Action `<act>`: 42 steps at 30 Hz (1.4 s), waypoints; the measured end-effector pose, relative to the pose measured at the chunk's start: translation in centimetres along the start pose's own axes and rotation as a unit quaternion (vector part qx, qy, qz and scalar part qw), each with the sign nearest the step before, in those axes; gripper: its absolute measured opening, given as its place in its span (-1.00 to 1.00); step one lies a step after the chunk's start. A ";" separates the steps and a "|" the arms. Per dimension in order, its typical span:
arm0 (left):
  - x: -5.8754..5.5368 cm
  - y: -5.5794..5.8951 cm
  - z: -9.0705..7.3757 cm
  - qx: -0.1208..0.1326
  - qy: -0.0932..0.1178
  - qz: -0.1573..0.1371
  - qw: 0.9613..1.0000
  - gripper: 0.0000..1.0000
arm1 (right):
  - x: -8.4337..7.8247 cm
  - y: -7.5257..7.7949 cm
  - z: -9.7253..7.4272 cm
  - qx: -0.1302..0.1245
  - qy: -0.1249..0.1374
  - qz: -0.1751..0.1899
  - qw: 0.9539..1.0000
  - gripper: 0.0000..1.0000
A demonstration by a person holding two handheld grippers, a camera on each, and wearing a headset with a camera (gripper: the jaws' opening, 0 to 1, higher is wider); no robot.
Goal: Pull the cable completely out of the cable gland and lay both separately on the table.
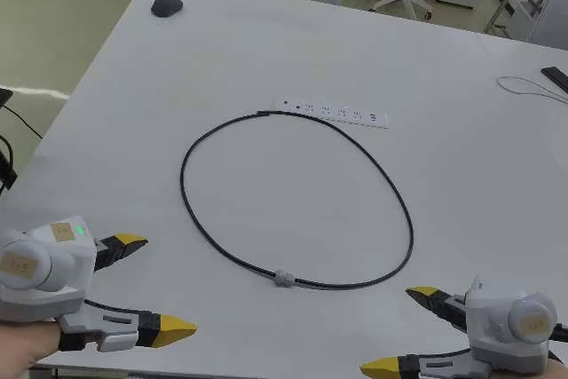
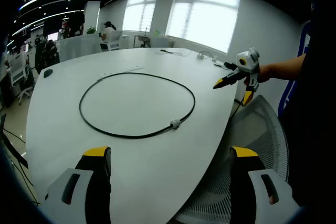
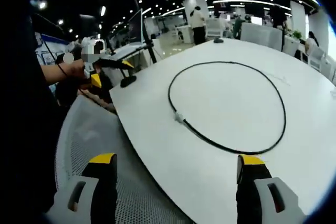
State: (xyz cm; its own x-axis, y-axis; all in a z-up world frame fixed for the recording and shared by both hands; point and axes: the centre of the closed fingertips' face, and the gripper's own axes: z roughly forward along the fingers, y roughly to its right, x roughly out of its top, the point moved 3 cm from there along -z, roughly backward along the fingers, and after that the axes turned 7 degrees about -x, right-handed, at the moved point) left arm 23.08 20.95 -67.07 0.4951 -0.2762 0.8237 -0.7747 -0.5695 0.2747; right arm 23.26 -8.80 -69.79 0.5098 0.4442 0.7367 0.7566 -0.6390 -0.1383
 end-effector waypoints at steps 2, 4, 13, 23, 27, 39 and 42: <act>-0.1 0.0 0.0 0.000 -0.006 0.003 1.000 0.86 | 0.0 0.1 0.0 -0.001 0.000 0.004 1.000 0.84; -0.2 0.0 0.1 -0.002 -0.009 0.002 1.000 0.86 | -0.1 0.0 0.1 0.001 -0.003 0.002 1.000 0.82; -1.0 0.5 0.4 -0.006 -0.019 -0.001 1.000 0.87 | 0.6 0.1 0.7 0.003 -0.003 -0.007 1.000 0.77; -1.1 0.7 0.7 -0.004 -0.017 -0.005 1.000 0.86 | 2.3 0.5 2.5 0.011 -0.018 -0.022 1.000 0.60; -1.3 0.6 0.8 -0.001 -0.015 -0.004 1.000 0.86 | 3.1 0.4 3.3 0.019 -0.020 -0.034 0.999 0.55; -1.7 0.9 1.0 0.001 -0.017 -0.015 1.000 0.86 | 3.8 0.1 5.6 0.034 -0.047 -0.065 0.996 0.25; -1.8 1.0 1.1 -0.001 -0.017 -0.016 1.000 0.86 | 3.9 0.2 6.1 0.035 -0.054 -0.073 0.995 0.16</act>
State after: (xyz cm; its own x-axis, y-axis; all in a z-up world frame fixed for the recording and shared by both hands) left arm 21.85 20.06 -68.79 0.5322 -0.2845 0.7974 -0.7595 -0.5765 0.3012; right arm 27.90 -3.33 -70.98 0.4306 0.5959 0.6778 0.8503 -0.5197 -0.0832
